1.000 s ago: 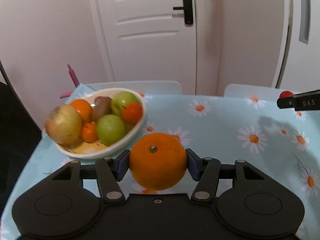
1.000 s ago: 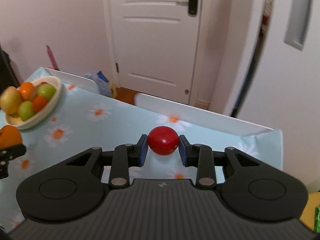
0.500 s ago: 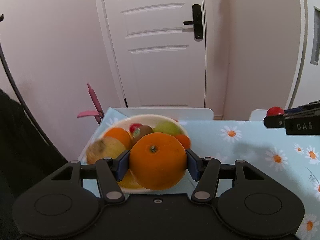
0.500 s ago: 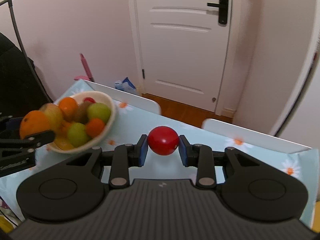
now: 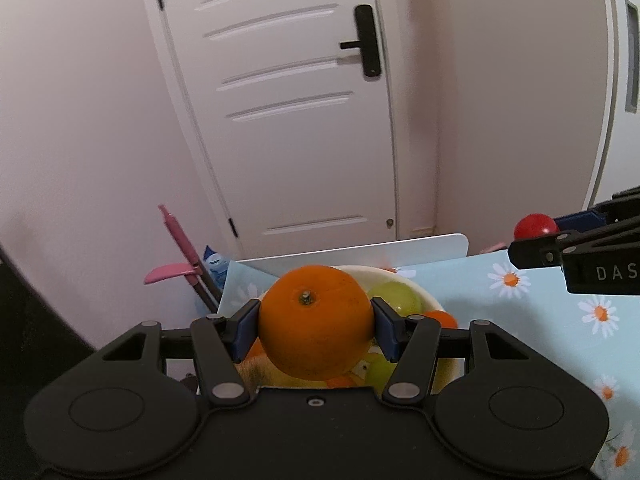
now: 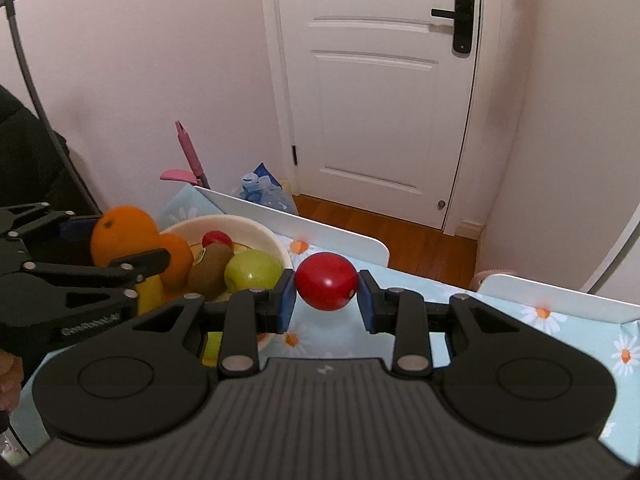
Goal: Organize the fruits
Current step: 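Lower the orange into the bowl and open the left tool while the right tool releases the tomato there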
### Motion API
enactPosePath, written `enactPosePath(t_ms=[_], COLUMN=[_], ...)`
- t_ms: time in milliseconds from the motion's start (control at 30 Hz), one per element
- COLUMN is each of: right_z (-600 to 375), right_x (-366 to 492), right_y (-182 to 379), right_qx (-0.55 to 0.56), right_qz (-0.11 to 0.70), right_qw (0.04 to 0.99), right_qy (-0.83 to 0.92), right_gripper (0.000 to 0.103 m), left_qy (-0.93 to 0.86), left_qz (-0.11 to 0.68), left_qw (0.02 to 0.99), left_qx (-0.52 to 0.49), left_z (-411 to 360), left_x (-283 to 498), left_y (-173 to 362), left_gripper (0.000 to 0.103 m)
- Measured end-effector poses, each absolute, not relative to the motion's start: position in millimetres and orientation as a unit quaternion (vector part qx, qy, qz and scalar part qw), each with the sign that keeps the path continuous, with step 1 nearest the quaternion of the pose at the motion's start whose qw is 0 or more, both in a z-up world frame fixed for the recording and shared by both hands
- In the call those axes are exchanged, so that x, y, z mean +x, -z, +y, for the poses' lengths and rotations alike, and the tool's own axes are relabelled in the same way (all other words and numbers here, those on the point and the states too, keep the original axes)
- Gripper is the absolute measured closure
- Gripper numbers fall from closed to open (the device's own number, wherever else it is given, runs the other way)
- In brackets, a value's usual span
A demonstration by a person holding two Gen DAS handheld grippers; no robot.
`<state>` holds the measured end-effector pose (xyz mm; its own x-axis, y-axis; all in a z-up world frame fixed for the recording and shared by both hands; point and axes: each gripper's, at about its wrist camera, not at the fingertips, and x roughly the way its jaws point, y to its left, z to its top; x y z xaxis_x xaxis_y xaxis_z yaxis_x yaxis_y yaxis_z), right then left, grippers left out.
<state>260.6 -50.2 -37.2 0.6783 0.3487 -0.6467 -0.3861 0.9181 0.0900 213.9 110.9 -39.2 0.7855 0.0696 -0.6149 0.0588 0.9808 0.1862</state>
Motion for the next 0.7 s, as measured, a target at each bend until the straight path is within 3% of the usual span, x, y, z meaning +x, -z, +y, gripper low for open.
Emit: enactPosePath(t_ms=[533, 600, 633, 667, 700], right_z=[-15, -12, -12, -12, -12], right_x=[278, 281, 283, 286, 288], right_y=[58, 59, 59, 59, 59], right_qx=[-0.003, -0.005, -0.007, -0.008, -0.009], right_qz=[0.372, 0.375, 0.376, 0.376, 0.375], right_qw=[0.916, 0.914, 0.913, 0.913, 0.912], right_qy=[-0.151, -0.154, -0.157, -0.161, -0.167], right_gripper=[0.055, 0.055, 0.055, 0.055, 0.055], left_qy=[0.095, 0.099, 0.099, 0.097, 0.096], left_qz=[0.356, 0.354, 0.348, 0.341, 0.336], left_qw=[0.920, 0.921, 0.924, 0.927, 0.930], left_qx=[0.134, 0.130, 0.126, 0.122, 0.118], left_z=[119, 122, 123, 125, 126], left_x=[249, 249, 250, 247, 246], left_y=[83, 83, 81, 79, 76], left_gripper=[0.039, 0.028, 0.013, 0.007, 0.006])
